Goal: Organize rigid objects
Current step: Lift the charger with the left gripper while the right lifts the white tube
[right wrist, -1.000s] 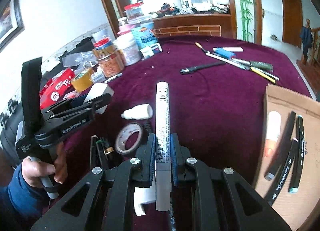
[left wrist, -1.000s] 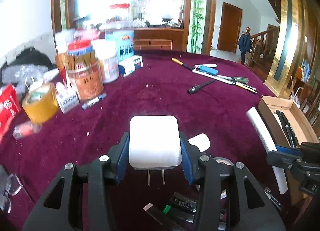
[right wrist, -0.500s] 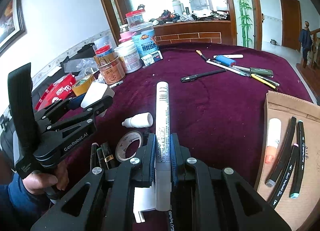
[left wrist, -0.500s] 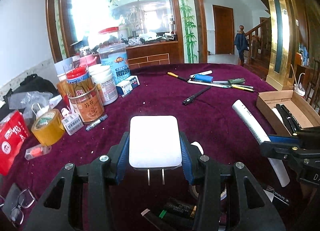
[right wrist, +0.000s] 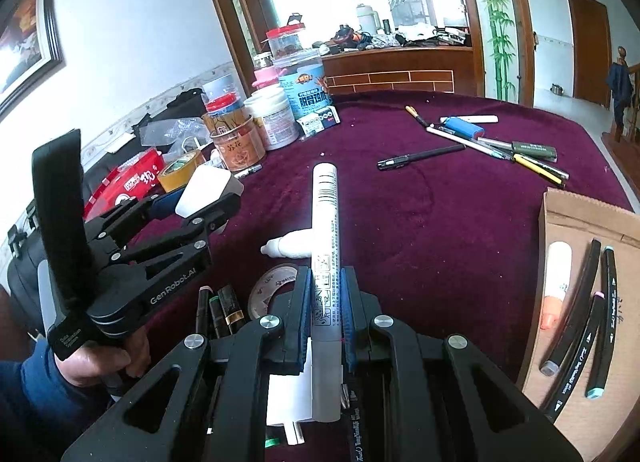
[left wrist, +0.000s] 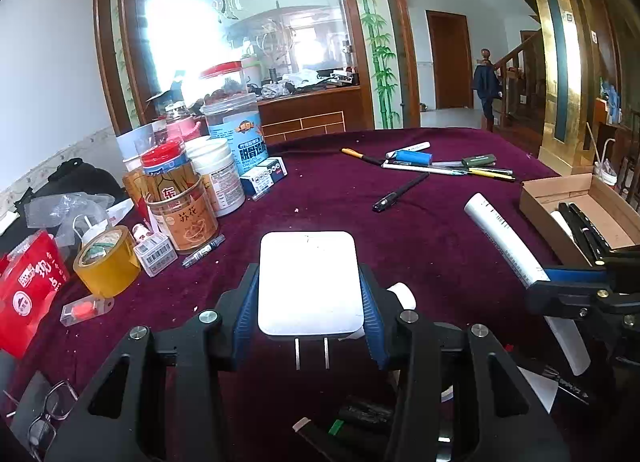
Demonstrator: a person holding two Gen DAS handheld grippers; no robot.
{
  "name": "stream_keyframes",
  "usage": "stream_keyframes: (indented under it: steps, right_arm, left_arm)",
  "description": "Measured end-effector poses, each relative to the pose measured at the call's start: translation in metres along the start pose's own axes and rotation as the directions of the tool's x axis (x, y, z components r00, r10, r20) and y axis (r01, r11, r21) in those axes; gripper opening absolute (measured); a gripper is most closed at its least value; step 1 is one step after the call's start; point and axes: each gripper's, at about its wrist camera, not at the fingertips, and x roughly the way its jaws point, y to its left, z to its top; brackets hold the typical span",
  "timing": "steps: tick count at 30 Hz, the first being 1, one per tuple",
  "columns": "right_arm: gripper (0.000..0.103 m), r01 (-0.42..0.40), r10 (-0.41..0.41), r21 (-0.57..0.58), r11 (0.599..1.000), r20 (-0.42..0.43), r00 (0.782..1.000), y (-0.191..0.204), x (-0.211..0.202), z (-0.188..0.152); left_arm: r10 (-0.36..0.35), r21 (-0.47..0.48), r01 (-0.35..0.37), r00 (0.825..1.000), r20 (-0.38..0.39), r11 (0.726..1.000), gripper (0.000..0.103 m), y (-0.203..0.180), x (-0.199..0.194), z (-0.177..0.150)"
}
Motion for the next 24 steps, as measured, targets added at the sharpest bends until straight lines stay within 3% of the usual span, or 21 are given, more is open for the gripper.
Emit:
stream_keyframes:
  steps: [17, 24]
  right_arm:
    - [0.012, -0.025, 0.025, 0.021, 0.999, 0.005, 1.000, -0.002, 0.000, 0.000]
    - [0.012, -0.019, 0.018, 0.040, 0.999, 0.014, 1.000, -0.005, -0.003, 0.000]
  left_arm:
    - [0.003, 0.007, -0.003, 1.000, -0.008, 1.000, 0.043, -0.002, 0.001, -0.003]
    - [-0.098, -0.089, 0.088, 0.990, -0.104, 0.992, 0.043, 0.013, 0.015, -0.006]
